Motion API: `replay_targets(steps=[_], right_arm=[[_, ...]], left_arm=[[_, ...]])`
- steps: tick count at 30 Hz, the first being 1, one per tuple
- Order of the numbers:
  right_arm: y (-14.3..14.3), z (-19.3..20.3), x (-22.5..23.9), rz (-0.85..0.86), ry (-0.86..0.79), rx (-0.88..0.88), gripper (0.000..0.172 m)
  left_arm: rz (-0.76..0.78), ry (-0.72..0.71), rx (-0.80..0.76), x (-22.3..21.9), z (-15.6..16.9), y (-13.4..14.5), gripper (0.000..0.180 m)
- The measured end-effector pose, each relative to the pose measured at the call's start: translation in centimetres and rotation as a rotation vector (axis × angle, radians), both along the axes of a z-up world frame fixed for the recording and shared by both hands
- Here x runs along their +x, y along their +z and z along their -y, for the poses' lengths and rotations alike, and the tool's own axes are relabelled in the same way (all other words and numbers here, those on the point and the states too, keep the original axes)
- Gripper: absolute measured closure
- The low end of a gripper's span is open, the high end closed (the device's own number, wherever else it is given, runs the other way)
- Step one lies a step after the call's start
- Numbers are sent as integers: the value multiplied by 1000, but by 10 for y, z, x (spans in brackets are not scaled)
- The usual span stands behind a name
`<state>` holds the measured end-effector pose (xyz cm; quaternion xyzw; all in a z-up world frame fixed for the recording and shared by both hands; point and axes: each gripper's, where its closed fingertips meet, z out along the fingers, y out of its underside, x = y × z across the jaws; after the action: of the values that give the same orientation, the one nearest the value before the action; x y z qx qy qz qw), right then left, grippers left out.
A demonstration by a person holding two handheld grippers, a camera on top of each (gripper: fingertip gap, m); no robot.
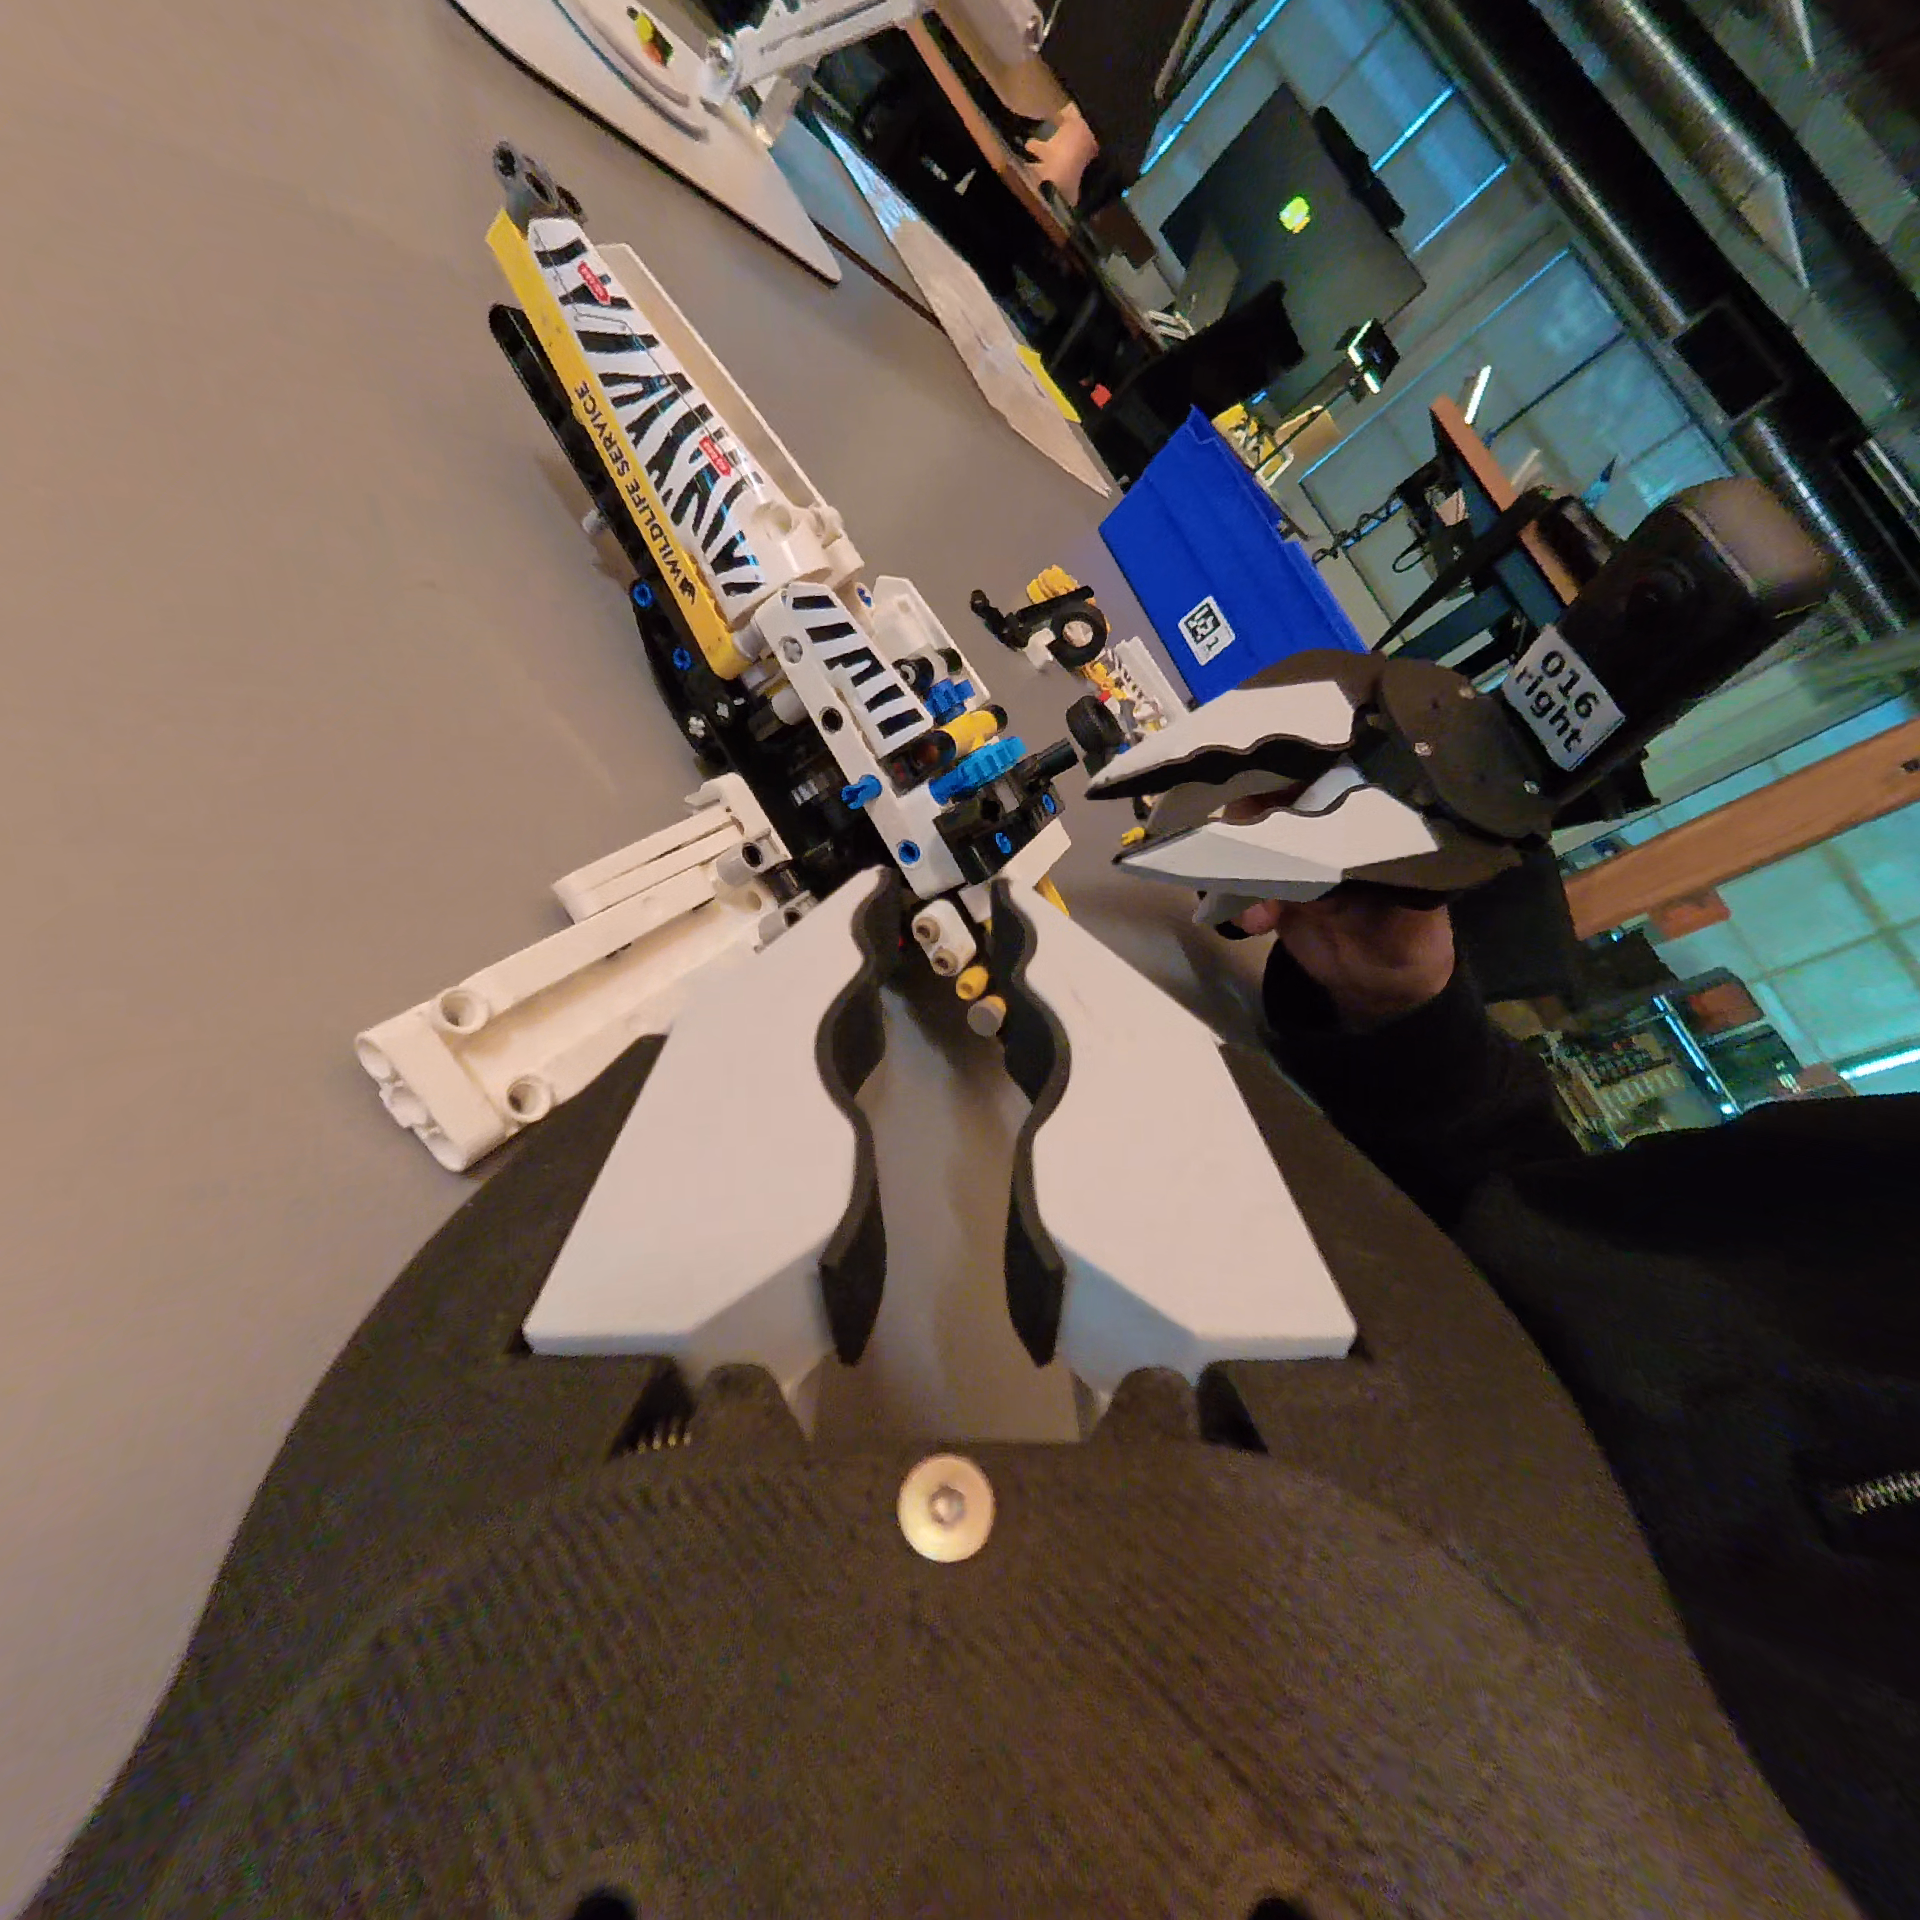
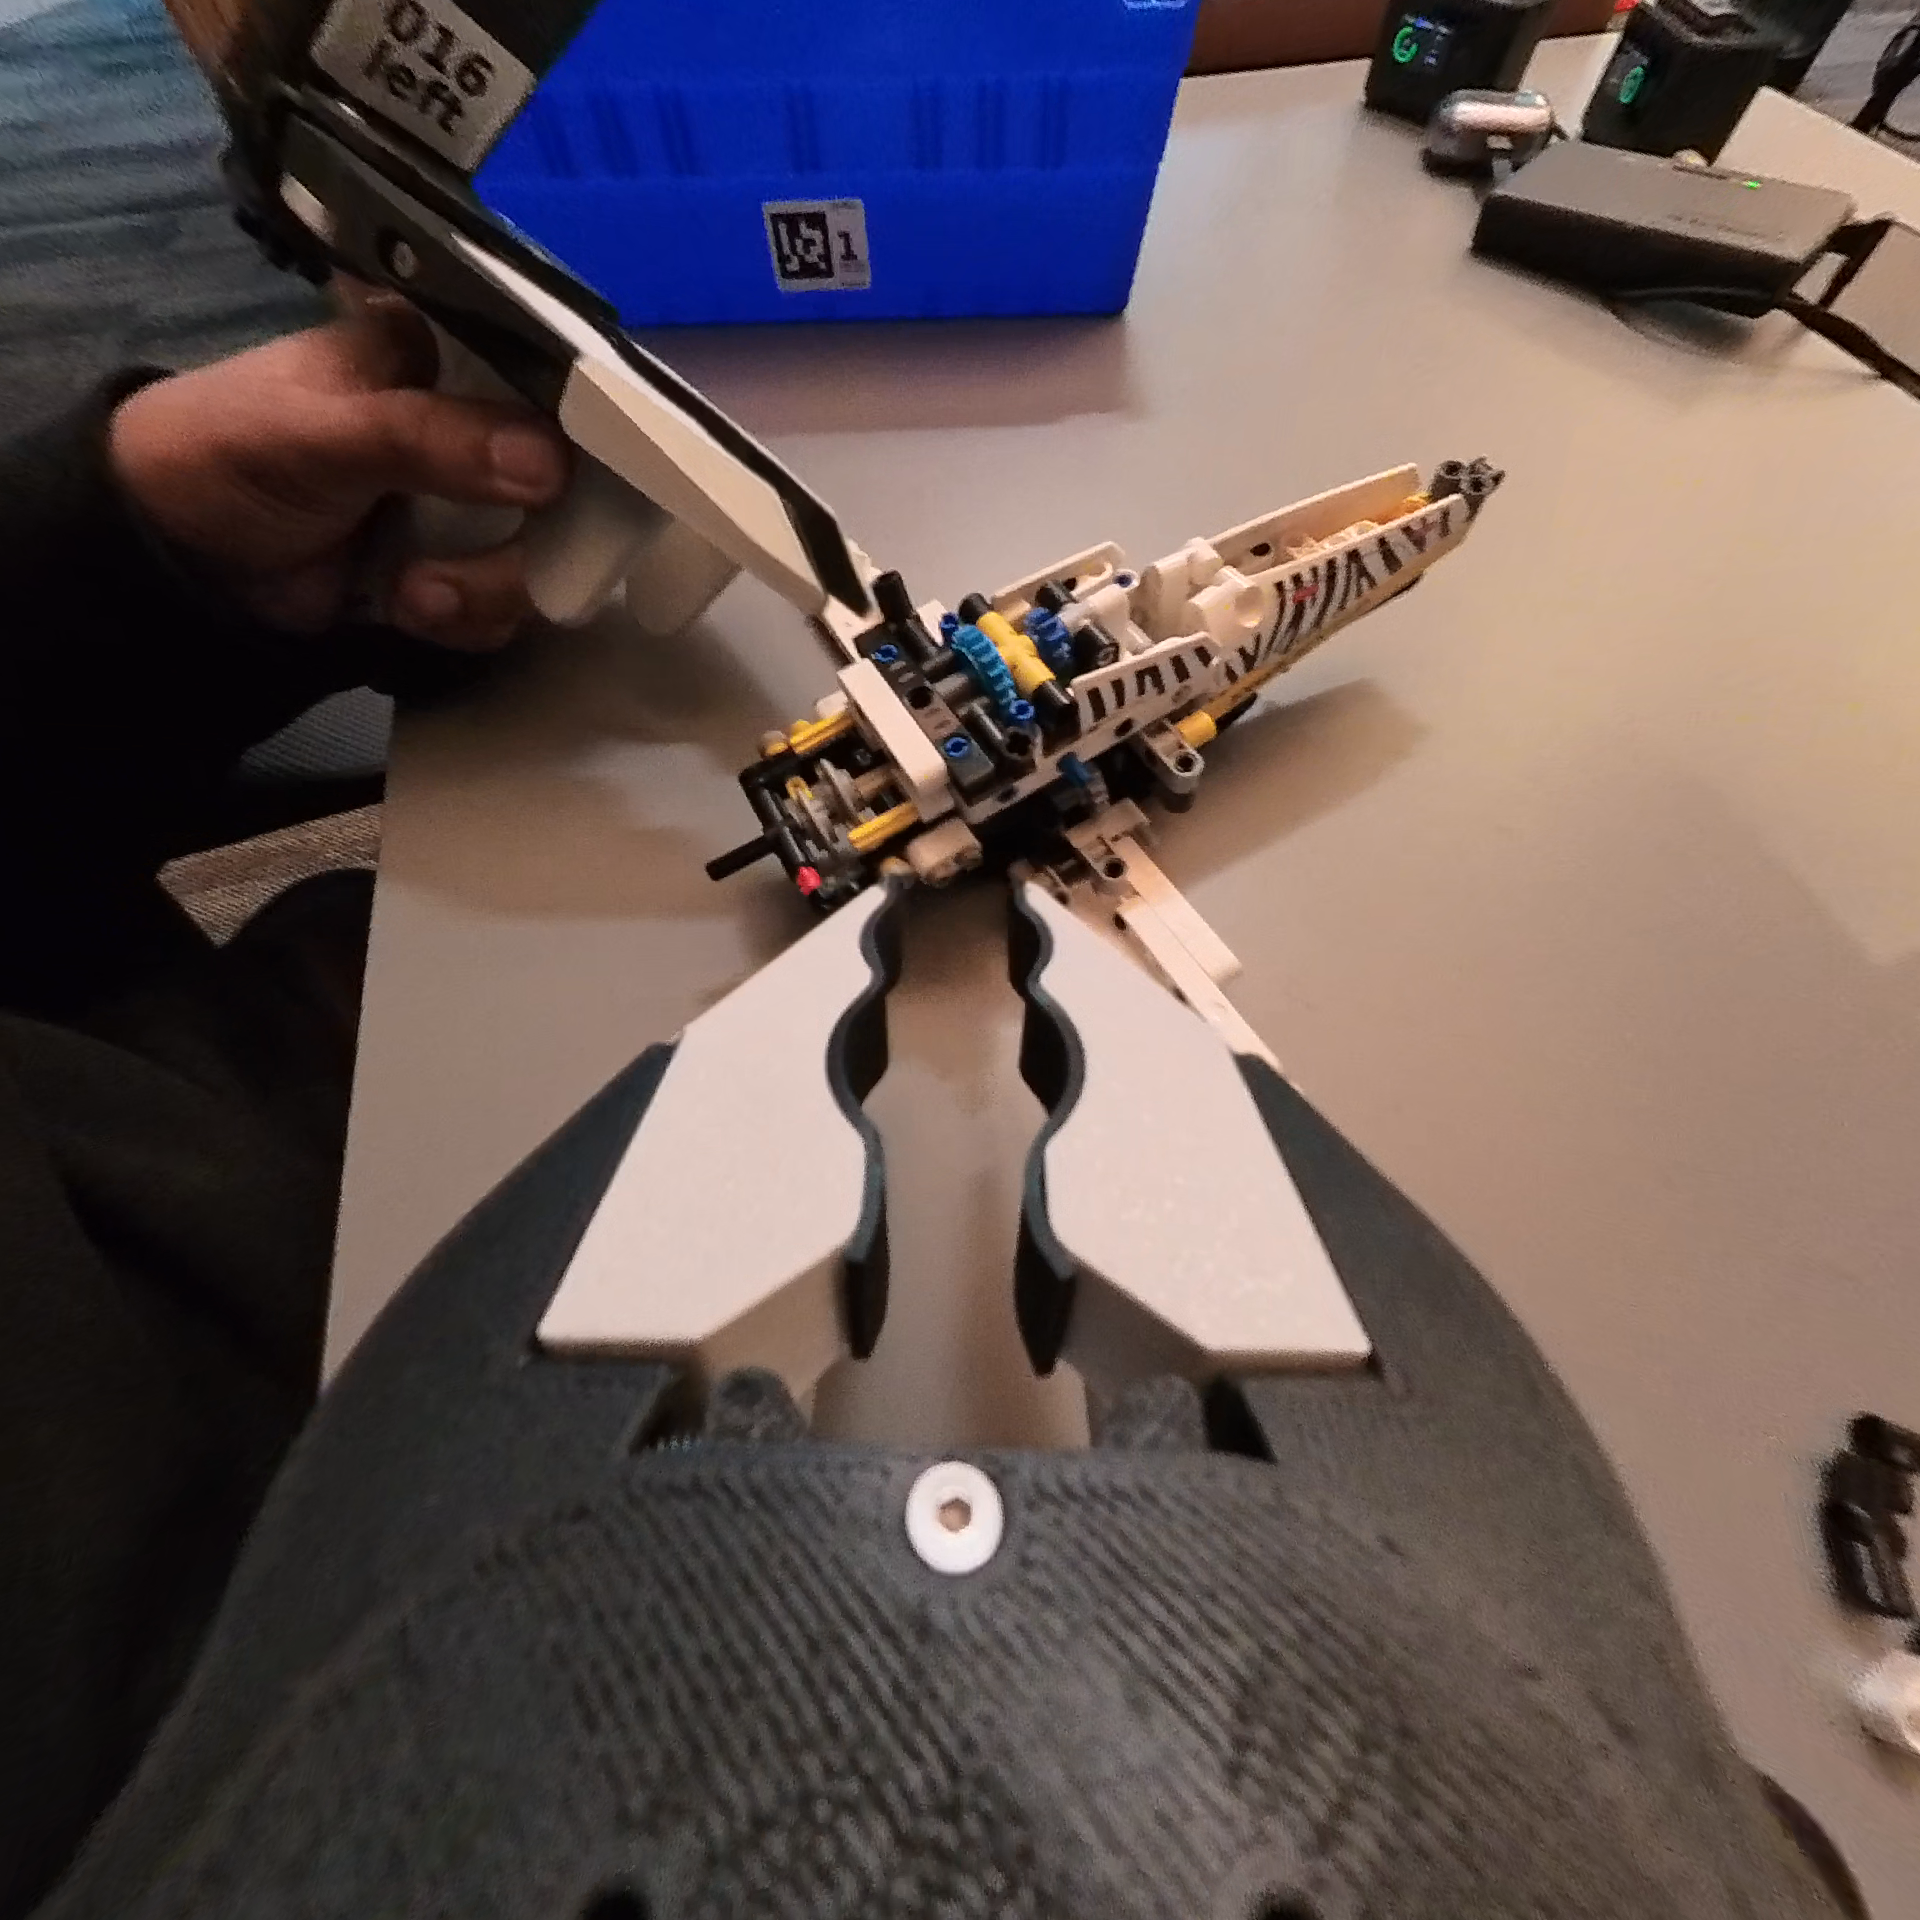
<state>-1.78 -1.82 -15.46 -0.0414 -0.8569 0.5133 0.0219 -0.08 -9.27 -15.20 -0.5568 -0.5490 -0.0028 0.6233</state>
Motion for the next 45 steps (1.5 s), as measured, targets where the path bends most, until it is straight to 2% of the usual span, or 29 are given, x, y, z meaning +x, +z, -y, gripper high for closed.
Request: replay_targets(steps=[5,14,21,29,35,45], right_arm=[[-3,7,5,70,26,-34,154],[-13,11,3,30,24,22,153],[-10,9,2,61,18,-8,153],[-11,8,3,64,16,-10,154],[-12,8,4,62,18,-1,154],[-17,9,8,85,28,26,160]], left_arm=[[53,-42,-8,2,-7,-8,168],[128,-100,53,4,-14,-15,173],[159,-136,46,7,-19,-19,172],[221,-233,154,19,-28,-17,168],[237,-239,138,19,-29,-21,176],[239,-243,144,19,-30,-20,176]])
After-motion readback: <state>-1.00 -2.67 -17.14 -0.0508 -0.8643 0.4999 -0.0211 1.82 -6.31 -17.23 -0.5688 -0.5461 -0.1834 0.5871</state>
